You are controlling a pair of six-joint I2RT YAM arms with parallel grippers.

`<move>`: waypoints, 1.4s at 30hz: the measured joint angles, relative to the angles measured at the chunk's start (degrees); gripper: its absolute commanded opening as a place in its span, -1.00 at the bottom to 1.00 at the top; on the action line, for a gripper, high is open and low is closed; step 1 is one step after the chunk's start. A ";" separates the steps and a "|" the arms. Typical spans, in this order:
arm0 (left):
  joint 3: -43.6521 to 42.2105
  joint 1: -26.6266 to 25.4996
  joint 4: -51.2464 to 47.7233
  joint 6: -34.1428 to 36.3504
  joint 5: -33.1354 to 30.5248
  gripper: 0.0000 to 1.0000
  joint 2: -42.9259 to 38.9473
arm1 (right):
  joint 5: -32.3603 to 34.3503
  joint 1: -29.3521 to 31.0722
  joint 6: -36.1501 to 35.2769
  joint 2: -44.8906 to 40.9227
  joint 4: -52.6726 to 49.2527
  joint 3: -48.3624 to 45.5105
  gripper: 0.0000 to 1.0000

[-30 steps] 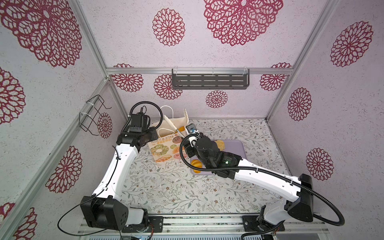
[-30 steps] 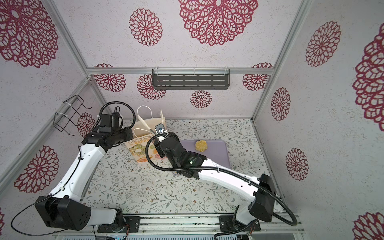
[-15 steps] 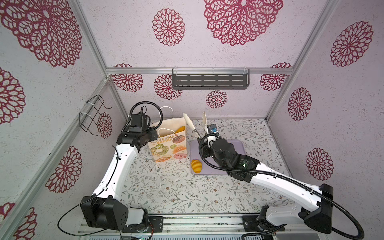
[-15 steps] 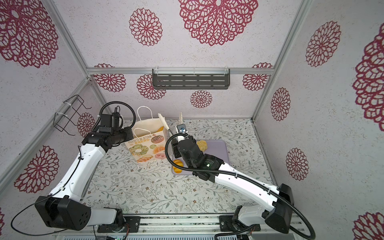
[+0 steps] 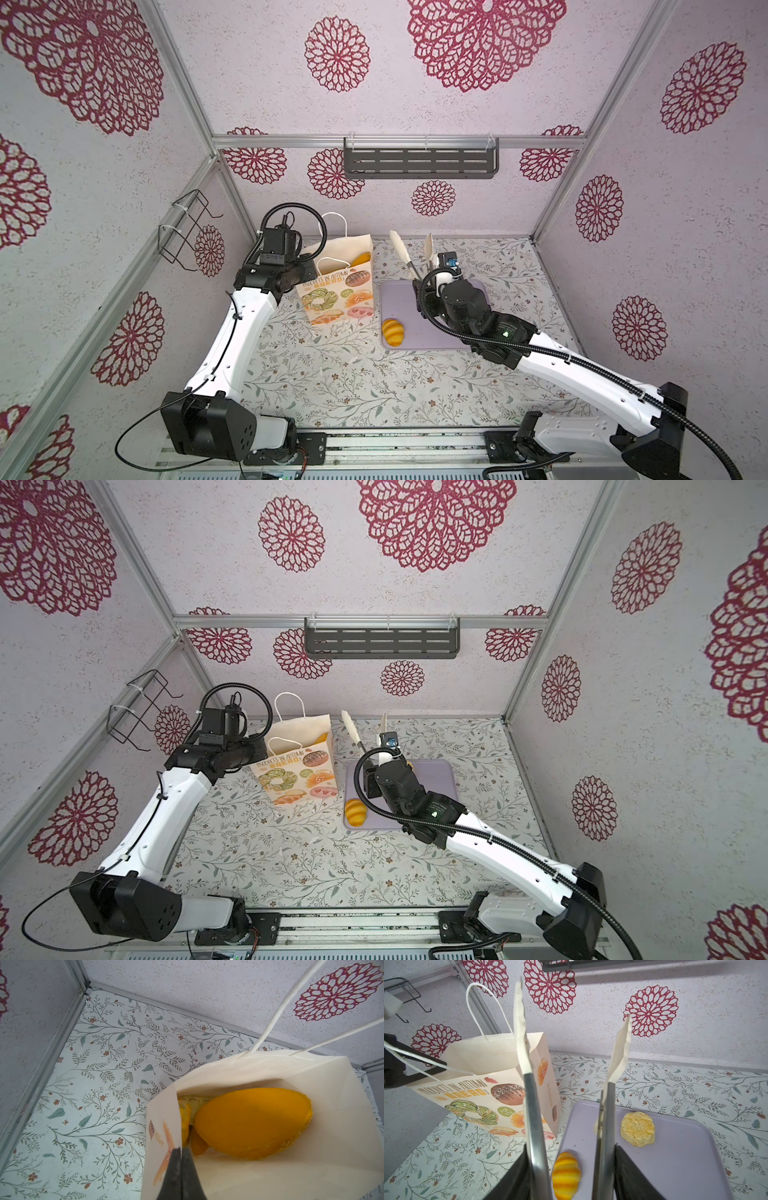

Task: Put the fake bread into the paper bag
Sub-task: 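Withdraw the open right tongs from the bag back over the tray, then lower the right tongs onto the pale round bun and squeeze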

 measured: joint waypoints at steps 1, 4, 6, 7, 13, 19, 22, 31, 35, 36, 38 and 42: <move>0.00 -0.07 0.00 0.00 -0.02 -1.00 0.02 | -0.44 -0.28 0.50 0.00 -0.46 -0.20 0.19; 0.00 -0.26 -0.02 0.00 -0.07 -1.00 0.02 | -1.51 -1.33 2.51 -0.02 -1.75 -1.18 0.19; 0.00 -0.26 -0.02 0.00 -0.07 -1.00 0.02 | -2.05 -2.34 4.15 -0.13 -2.47 -2.23 0.19; 0.00 -0.26 -0.02 0.00 -0.09 -1.00 0.02 | -2.25 -3.06 5.14 -0.33 -2.89 -2.99 0.19; 0.00 -0.28 -0.02 0.00 -0.13 -1.00 0.02 | -5.14 -8.37 10.97 -4.76 -4.39 -9.68 0.19; 0.00 -0.37 -0.02 0.00 -0.17 -1.00 0.02 | -6.73 -11.76 14.19 -9.07 -4.57 -13.40 0.23; 0.00 -0.39 0.00 0.00 -0.20 -1.00 0.02 | -8.41 -14.14 15.76 -10.88 -4.44 -15.41 0.23; 0.00 -0.46 -0.02 0.00 -0.20 -1.00 0.02 | -14.97 -19.96 19.15 -12.44 -3.93 -19.98 0.22; 0.00 -0.48 -0.04 0.00 -0.20 -1.00 0.00 | -18.53 -21.75 20.02 -12.11 -3.48 -20.00 0.21; 0.00 -0.48 -0.04 0.00 -0.20 -1.00 0.02 | -19.26 -22.18 20.15 -11.85 -3.41 -20.00 0.21; 0.00 -0.48 -0.04 0.00 -0.22 -1.00 0.00 | -20.79 -22.97 20.59 -11.13 -3.32 -20.00 0.21; 0.00 -0.48 -0.04 0.02 -0.24 -1.00 0.00 | -23.32 -24.35 21.38 -9.40 -3.39 -20.02 0.20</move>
